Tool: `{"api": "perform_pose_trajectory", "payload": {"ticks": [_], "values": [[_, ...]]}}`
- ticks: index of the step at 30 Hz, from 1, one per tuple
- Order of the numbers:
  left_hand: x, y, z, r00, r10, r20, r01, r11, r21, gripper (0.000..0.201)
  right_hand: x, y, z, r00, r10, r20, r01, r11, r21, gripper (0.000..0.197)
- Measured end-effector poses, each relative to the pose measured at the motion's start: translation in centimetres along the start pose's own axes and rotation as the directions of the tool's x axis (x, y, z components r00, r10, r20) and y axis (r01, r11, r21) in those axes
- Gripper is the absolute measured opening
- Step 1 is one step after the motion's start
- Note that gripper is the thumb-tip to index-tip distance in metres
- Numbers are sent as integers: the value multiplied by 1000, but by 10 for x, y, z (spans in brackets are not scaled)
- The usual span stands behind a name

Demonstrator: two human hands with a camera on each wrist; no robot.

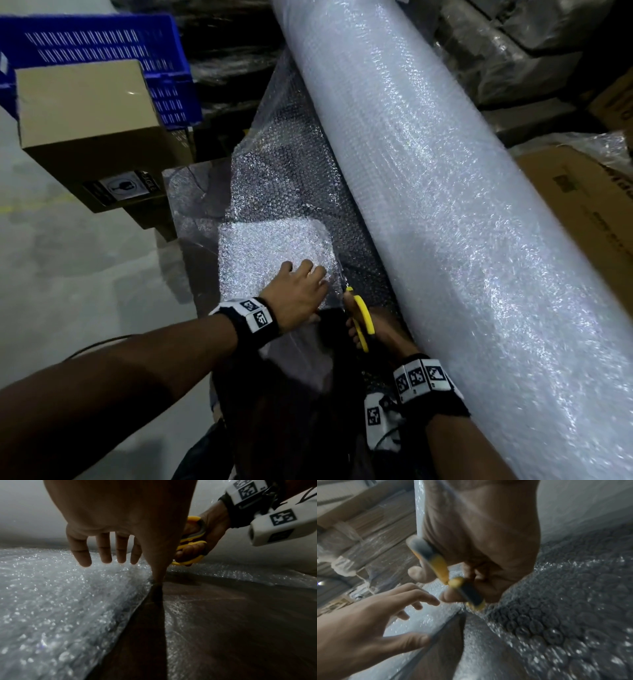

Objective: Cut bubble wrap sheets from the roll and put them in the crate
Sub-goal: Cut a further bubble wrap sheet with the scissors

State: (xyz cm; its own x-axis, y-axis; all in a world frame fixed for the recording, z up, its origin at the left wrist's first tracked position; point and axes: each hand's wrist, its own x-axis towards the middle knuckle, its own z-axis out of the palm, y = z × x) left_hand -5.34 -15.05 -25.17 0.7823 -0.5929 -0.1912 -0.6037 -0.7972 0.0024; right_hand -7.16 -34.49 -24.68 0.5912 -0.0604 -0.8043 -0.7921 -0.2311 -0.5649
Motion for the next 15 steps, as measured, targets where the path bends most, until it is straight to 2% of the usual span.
{"api": "perform_pose_trajectory", "payload": {"ticks": [3,5,7,9,15], "values": [[-2,4,-1,1000,1,30,0,999,-42,52,1,4,1,998,-62,-32,61,998,-35,50],[-3,4,-1,1000,-6,20,7,998,-55,44,0,4,3,999,-49,-15,48,999,-25,53],[-4,3,1,1000,7,3,-7,999,-49,35,-1,2,3,1000,-15,12,15,1000,-27,69],[-3,2,4,1000,15,-25,-16,999,-45,35,-2,-3,3,999,20,46,-19,999,-36,82],[-2,5,10,990,46,-137,-51,998,-38,35,-5,-14,2,999,16,42,-13,998,-60,74]]}}
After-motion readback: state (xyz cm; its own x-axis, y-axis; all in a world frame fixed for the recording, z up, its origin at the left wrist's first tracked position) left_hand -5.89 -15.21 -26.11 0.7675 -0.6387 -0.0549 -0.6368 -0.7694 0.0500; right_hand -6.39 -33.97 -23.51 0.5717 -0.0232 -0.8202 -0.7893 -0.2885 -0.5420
